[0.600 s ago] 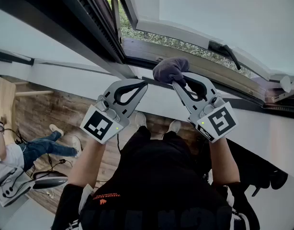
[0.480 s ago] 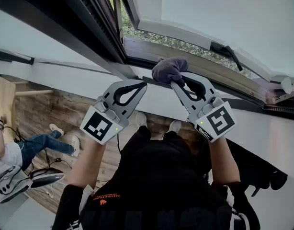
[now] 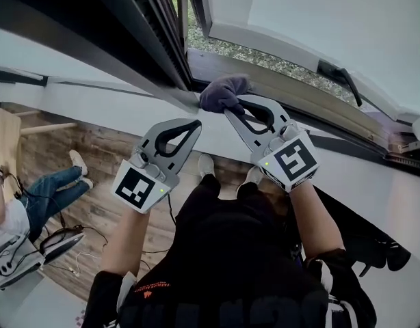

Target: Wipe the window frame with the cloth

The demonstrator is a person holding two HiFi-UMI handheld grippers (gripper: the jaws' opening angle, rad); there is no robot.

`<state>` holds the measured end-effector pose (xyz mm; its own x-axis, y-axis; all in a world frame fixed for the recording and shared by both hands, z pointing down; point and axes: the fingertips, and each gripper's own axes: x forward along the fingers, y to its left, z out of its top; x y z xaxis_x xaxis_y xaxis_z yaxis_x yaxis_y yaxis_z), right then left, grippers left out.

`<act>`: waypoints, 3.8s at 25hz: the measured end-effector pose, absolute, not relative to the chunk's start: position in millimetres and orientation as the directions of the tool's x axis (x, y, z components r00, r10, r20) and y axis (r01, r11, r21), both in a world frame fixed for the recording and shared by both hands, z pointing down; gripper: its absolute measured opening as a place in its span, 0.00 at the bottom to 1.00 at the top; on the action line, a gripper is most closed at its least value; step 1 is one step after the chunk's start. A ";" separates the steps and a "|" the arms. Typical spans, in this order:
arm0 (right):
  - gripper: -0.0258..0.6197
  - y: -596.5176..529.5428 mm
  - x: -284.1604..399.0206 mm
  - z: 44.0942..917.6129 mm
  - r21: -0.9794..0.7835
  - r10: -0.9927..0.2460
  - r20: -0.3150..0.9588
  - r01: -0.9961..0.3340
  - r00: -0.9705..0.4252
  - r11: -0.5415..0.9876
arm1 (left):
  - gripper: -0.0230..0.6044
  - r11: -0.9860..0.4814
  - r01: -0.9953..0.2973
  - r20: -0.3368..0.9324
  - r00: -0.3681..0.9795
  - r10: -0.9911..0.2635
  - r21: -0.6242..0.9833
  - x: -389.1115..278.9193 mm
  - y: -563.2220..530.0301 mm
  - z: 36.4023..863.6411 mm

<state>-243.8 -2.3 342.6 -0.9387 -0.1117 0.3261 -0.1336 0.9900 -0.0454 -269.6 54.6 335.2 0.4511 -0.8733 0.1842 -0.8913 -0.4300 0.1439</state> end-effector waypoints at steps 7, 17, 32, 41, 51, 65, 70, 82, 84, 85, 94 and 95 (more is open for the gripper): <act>0.15 -5.1 -277.4 380.1 -0.065 -0.111 0.367 -0.144 -0.923 0.987 | 0.07 -0.400 -0.902 0.216 0.428 -0.878 0.162 -292.8 66.6 355.7; 0.15 -9.2 -299.8 421.7 -0.108 -0.141 0.405 -0.200 -0.904 0.974 | 0.07 -0.395 -0.903 0.259 0.428 -0.866 0.172 -302.7 75.7 373.8; 0.15 -28.0 -222.1 430.6 -0.104 -0.255 0.419 -0.325 -0.871 0.940 | 0.07 -0.487 -0.856 0.263 0.517 -0.815 0.172 -238.8 58.7 373.0; 0.15 -43.3 -155.5 430.6 -0.110 -0.311 0.429 -0.391 -0.848 0.914 | 0.07 -0.549 -0.819 0.264 0.574 -0.775 0.168 -183.8 39.1 367.3; 0.15 -61.4 -75.8 431.4 -0.115 -0.393 0.436 -0.483 -0.810 0.868 | 0.07 -0.625 -0.762 0.272 0.646 -0.713 0.170 -117.1 18.6 367.1; 0.15 -79.4 44.9 429.1 -0.108 -0.525 0.434 -0.621 -0.732 0.776 | 0.07 -0.725 -0.670 0.258 0.737 -0.624 0.159 -19.0 -5.1 362.9; 0.15 -87.6 93.9 428.9 -0.100 -0.576 0.436 -0.674 -0.691 0.732 | 0.07 -0.755 -0.636 0.258 0.766 -0.589 0.163 17.1 -12.8 365.0; 0.15 -111.6 218.8 425.4 -0.079 -0.700 0.435 -0.799 -0.566 0.596 | 0.07 -0.813 -0.560 0.256 0.819 -0.514 0.159 96.1 -32.6 361.5; 0.14 -115.1 238.5 425.6 -0.080 -0.718 0.434 -0.817 -0.544 0.571 | 0.07 -0.823 -0.546 0.256 0.827 -0.500 0.158 109.7 -36.2 361.3; 0.15 -116.6 248.2 425.7 -0.080 -0.727 0.433 -0.826 -0.533 0.558 | 0.07 -0.827 -0.539 0.257 0.831 -0.493 0.158 116.5 -37.7 361.3; 0.14 -125.7 323.5 427.8 -0.082 -0.786 0.423 -0.883 -0.450 0.461 | 0.07 -0.862 -0.481 0.272 0.861 -0.431 0.158 170.5 -47.3 365.3; 0.14 -126.6 330.1 427.8 -0.081 -0.791 0.422 -0.888 -0.442 0.453 | 0.07 -0.865 -0.477 0.274 0.863 -0.425 0.158 175.0 -47.9 366.1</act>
